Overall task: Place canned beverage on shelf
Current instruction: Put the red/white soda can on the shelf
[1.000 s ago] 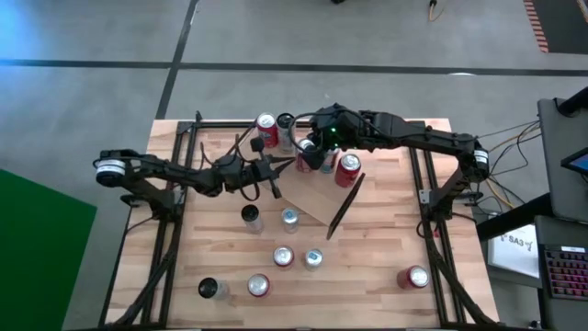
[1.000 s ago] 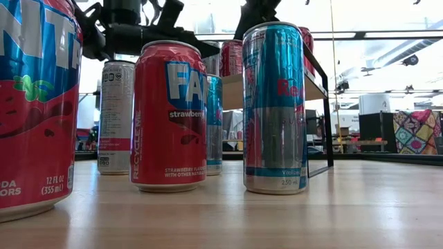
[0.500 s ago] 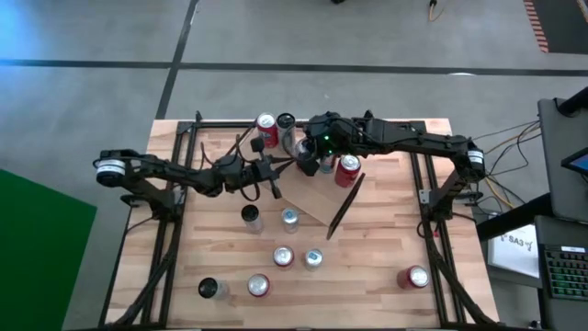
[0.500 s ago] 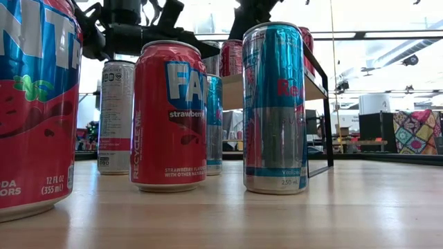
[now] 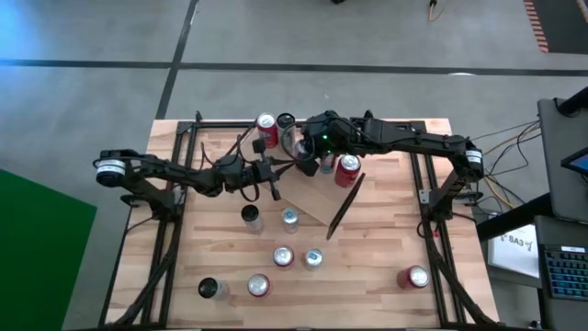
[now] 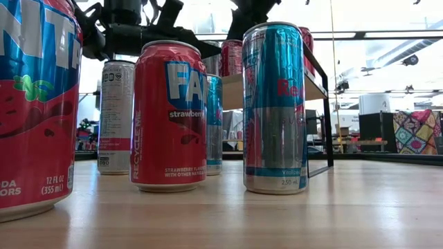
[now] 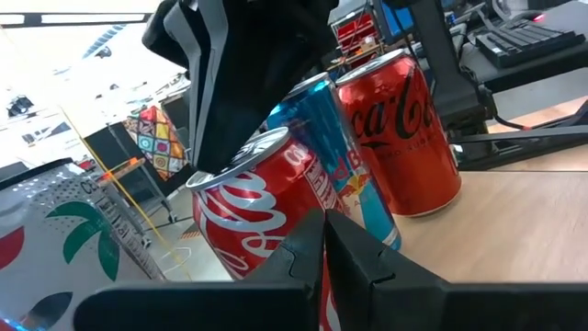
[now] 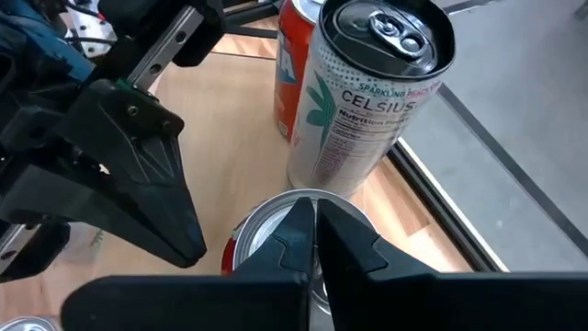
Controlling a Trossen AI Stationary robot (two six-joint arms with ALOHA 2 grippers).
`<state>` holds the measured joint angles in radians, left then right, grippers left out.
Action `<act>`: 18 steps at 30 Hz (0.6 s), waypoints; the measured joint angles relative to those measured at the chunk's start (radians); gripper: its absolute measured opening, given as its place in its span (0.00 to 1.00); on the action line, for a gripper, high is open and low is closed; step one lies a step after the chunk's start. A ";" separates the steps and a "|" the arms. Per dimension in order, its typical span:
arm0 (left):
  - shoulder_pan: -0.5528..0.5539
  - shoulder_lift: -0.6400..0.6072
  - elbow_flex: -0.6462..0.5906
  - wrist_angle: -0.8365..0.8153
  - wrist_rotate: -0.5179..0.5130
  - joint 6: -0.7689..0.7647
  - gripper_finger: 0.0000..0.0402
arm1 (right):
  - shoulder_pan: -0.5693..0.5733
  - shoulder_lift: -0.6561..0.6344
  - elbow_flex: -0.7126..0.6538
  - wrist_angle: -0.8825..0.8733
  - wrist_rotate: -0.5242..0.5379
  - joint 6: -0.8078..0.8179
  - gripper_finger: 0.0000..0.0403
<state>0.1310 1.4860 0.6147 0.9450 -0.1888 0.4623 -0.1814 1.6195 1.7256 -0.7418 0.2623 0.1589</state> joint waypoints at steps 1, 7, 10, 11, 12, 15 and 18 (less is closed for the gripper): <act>0.000 0.000 0.000 -0.002 -0.002 0.000 0.00 | 0.000 -0.002 0.000 0.000 0.000 0.000 0.02; 0.000 0.000 0.000 -0.004 -0.011 0.005 0.00 | 0.000 -0.026 0.032 -0.021 -0.003 0.014 0.02; 0.000 -0.003 0.000 -0.007 -0.042 0.010 0.00 | 0.004 -0.027 0.059 -0.063 -0.037 0.048 0.02; 0.000 -0.007 0.000 -0.012 -0.057 0.015 0.00 | 0.006 -0.027 0.066 -0.079 -0.045 0.062 0.02; 0.000 -0.012 0.000 -0.023 -0.064 0.017 0.00 | 0.007 -0.027 0.071 -0.094 -0.051 0.075 0.02; 0.000 -0.023 0.000 -0.042 -0.064 0.017 0.00 | 0.008 -0.027 0.080 -0.144 -0.054 0.117 0.02; 0.000 -0.023 0.000 -0.047 -0.064 0.018 0.00 | 0.010 -0.027 0.080 -0.173 -0.052 0.138 0.02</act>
<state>0.1310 1.4635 0.6151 0.8976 -0.2527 0.4805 -0.1710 1.5929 1.8053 -0.9152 0.2101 0.2965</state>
